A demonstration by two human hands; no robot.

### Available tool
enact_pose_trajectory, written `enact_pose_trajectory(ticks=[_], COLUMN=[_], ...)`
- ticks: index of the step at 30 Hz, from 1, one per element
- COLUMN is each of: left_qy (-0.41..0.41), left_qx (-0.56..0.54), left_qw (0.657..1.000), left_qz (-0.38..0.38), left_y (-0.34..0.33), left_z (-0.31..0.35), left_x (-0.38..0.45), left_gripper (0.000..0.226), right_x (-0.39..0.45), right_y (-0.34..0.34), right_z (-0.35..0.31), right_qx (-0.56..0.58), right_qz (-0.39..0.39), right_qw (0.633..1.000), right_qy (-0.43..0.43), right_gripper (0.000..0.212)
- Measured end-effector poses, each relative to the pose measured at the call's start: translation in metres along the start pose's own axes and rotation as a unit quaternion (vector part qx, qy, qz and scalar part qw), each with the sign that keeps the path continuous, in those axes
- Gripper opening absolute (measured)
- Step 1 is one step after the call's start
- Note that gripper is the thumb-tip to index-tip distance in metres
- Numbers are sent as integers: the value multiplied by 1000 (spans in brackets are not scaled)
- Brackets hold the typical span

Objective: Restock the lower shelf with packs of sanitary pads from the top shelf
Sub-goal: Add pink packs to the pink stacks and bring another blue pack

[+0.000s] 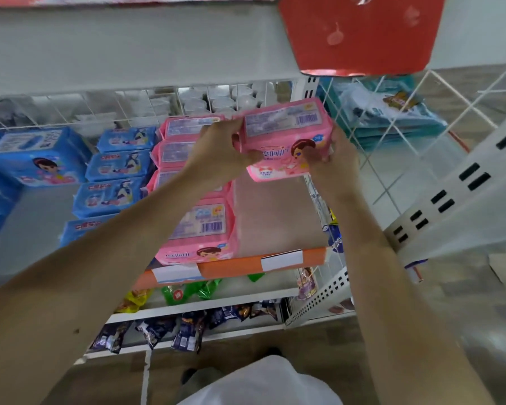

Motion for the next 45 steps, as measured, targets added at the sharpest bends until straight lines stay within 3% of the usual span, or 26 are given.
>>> enact_pose_trajectory(ticks=[7, 14, 25, 30, 45], left_qy=[47, 67, 76, 75, 43], left_qx=[61, 111, 226, 247, 294], left_qw=[997, 991, 967, 964, 953], left_qz=[-27, -35, -85, -67, -66], left_y=[-17, -28, -39, -42, -42], left_z=[-18, -38, -53, -53, -58], left_x=[7, 19, 34, 43, 45], left_gripper=[59, 69, 65, 77, 66], right_x=[10, 10, 10, 13, 16], right_y=[-18, -31, -55, -59, -62], right_z=[12, 33, 67, 71, 76], right_qx=[-15, 8, -10, -12, -51], right_qz=[-35, -20, -38, -45, -66], right_qw=[999, 998, 995, 995, 993], right_qy=[-21, -57, -88, -90, -90], right_gripper=[47, 46, 42, 41, 45])
Point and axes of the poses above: each hand's wrist, its own x-axis towards the middle knuckle, its own y-axis out of the back of the hand, z = x × y, the point moved 9 cm from there along x, towards the middle knuckle, and after that the axes turned 2 degrees about x, right-handed, at the moved point
